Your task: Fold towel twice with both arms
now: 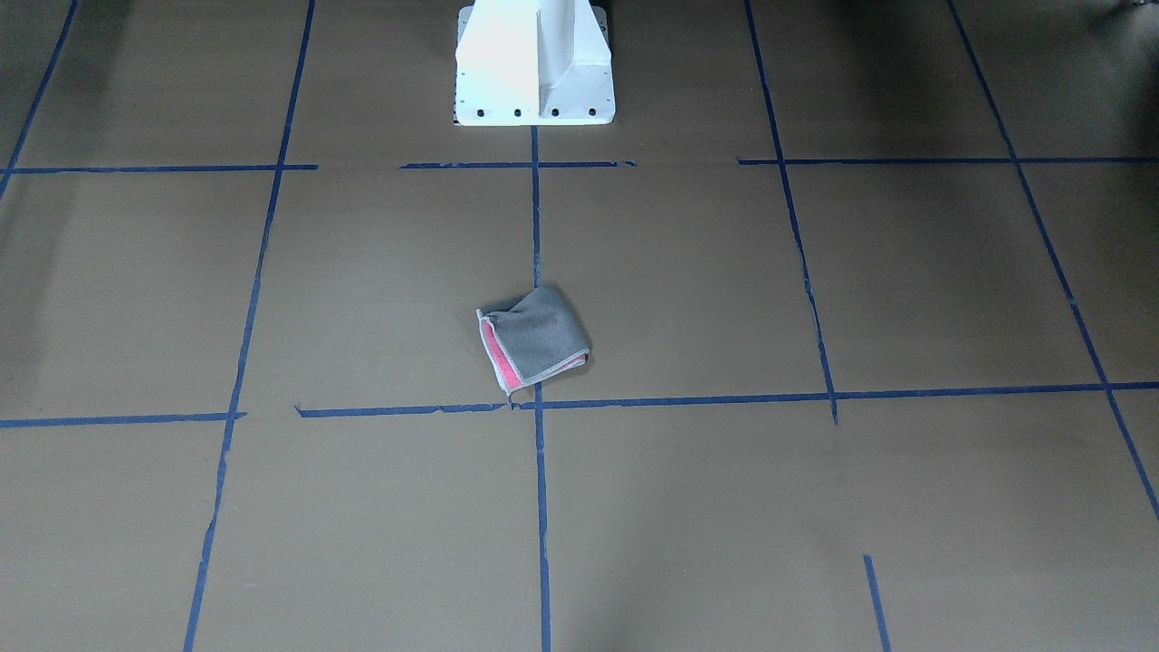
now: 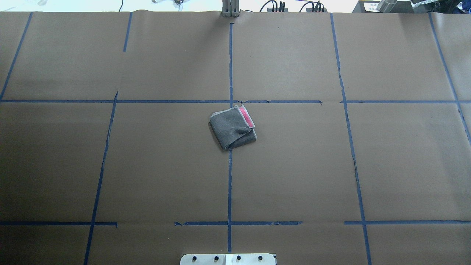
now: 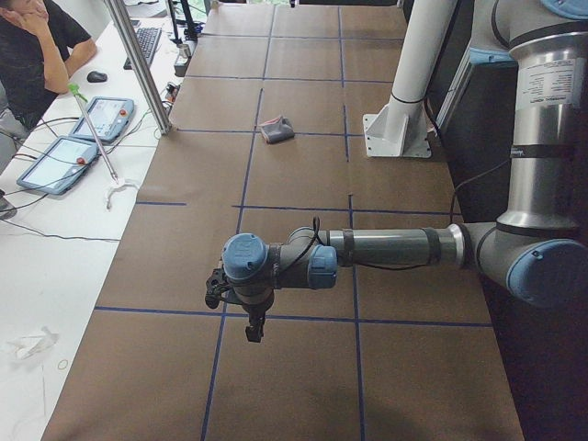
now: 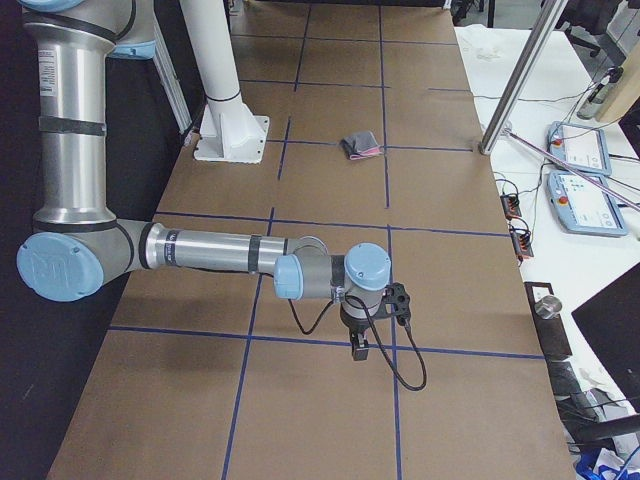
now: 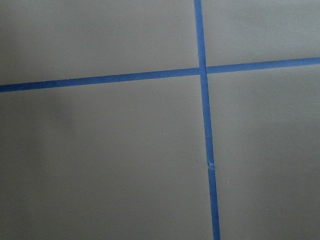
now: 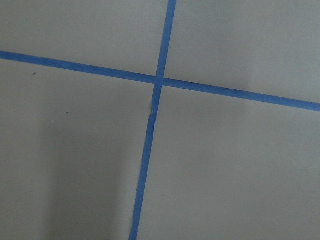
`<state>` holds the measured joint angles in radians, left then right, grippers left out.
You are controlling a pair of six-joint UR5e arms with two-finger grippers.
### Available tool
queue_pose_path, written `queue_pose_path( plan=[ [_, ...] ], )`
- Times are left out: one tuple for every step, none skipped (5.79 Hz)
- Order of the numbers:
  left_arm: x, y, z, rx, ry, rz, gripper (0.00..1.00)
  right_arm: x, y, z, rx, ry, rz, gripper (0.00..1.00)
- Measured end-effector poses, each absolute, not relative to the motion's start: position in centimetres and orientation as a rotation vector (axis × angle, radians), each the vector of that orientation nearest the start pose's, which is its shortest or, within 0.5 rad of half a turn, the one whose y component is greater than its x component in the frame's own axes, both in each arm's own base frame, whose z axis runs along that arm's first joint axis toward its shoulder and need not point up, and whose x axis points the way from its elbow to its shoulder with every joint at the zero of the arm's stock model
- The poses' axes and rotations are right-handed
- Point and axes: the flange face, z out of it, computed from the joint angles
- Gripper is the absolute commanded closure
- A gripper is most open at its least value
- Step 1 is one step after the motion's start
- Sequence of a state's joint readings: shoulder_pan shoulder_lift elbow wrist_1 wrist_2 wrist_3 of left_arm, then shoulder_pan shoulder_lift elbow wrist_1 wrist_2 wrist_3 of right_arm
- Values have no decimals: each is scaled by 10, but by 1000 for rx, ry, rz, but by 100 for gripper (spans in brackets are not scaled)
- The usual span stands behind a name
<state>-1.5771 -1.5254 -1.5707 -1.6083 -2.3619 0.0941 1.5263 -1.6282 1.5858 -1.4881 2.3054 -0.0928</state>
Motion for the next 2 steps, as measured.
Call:
queue_pose_path(
  plan=[
    [-65,-472,675,35,793,82,0,46,-472,674,53,-735,-145,0],
    [-64,-472,676,38,794,85,0,46,-472,675,52,-735,-145,0]
  ],
)
